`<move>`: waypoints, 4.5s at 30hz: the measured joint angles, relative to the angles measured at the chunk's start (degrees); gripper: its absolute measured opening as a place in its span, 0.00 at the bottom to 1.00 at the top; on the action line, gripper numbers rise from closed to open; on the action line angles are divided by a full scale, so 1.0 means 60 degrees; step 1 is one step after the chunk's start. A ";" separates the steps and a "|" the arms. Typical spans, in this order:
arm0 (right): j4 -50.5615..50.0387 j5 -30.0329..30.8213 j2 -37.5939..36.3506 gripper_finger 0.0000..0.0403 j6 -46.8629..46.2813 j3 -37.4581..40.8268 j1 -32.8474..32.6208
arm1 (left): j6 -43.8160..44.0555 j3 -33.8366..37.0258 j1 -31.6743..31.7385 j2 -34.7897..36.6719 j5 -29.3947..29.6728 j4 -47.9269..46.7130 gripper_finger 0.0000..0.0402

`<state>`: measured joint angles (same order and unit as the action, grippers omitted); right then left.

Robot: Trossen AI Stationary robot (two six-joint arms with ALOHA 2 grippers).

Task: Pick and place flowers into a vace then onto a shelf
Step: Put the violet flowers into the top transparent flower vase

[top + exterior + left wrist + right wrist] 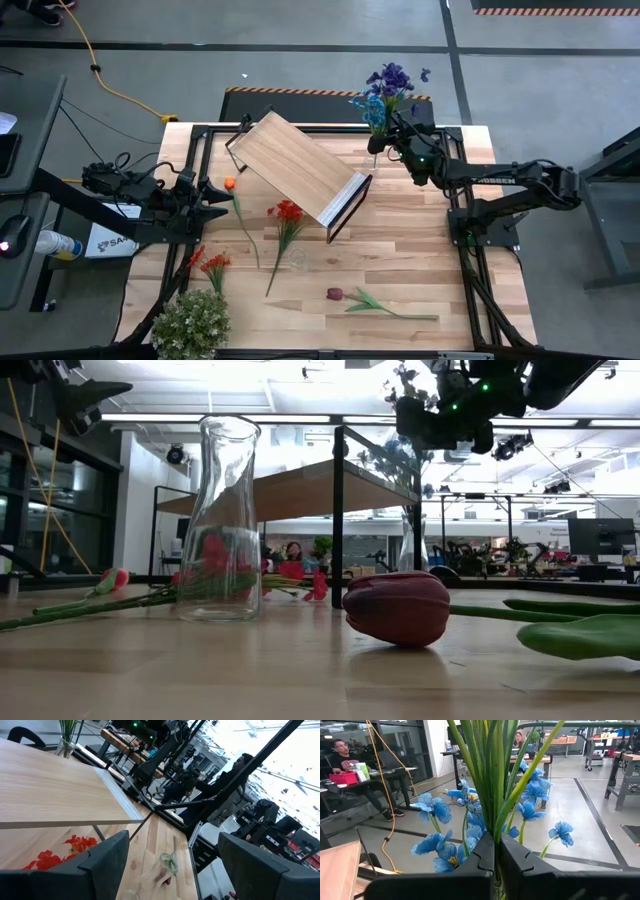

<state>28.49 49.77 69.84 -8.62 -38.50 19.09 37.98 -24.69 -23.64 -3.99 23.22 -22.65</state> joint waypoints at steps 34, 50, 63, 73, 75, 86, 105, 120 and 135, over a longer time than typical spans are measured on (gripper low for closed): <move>0.1089 0.1273 0.1348 0.05 0.0487 0.0000 -0.0467 | 0.0250 0.0000 0.0000 0.0000 -0.0007 0.0015 0.84; 0.0074 0.0451 0.1344 0.09 -0.0055 0.0000 -0.0568 | 0.0225 0.0000 0.0000 0.0000 -0.0007 0.0007 0.84; -0.0495 0.0326 0.1344 0.24 -0.0065 0.0000 -0.0839 | 0.0225 0.0000 0.0000 0.0000 -0.0007 0.0007 0.84; -0.1963 0.0382 0.0776 0.32 -0.0062 0.0000 -0.1417 | 0.0228 0.0000 0.0000 0.0000 -0.0007 0.0005 0.84; -0.2390 0.0386 0.0478 0.32 -0.0062 0.0000 -0.1502 | 0.0228 0.0000 0.0000 0.0000 -0.0006 0.0004 0.84; -0.3781 0.0040 -0.0975 0.32 -0.0096 0.0000 -0.1945 | 0.0228 0.0000 0.0000 0.0000 -0.0006 0.0004 0.84; -0.6064 -0.0891 -0.2222 0.32 -0.0598 0.0000 -0.2280 | 0.0228 0.0000 0.0000 -0.0004 -0.0004 0.0011 0.84; -0.7289 -0.1710 -0.2297 0.32 -0.0501 0.0000 -0.2055 | 0.0229 0.0000 0.0000 0.0000 0.0249 0.0011 0.84; -0.9418 -0.2562 -0.3433 0.32 -0.1800 0.0000 -0.2055 | 0.0228 0.0000 0.0001 -0.0004 0.0331 0.0015 0.84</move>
<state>-28.01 34.39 49.25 -19.42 -38.50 6.76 39.35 -24.69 -23.63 -4.01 25.21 -22.57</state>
